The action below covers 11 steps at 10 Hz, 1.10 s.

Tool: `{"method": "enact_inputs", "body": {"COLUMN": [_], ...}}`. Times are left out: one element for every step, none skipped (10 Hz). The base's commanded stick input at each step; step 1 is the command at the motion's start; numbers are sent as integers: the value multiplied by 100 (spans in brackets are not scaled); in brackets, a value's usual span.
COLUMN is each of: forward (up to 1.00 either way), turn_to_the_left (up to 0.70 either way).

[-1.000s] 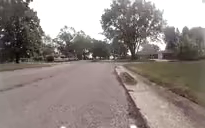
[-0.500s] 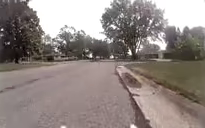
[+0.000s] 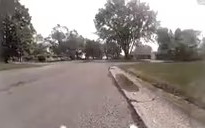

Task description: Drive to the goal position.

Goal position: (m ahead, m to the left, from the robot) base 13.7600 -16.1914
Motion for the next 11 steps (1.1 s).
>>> {"method": "enact_inputs", "body": {"forward": [50,50,50,50,50,50,50,50,50,50,50], "turn_to_the_left": [0,0,0,0,0,0,0,0,0,0,0]}}
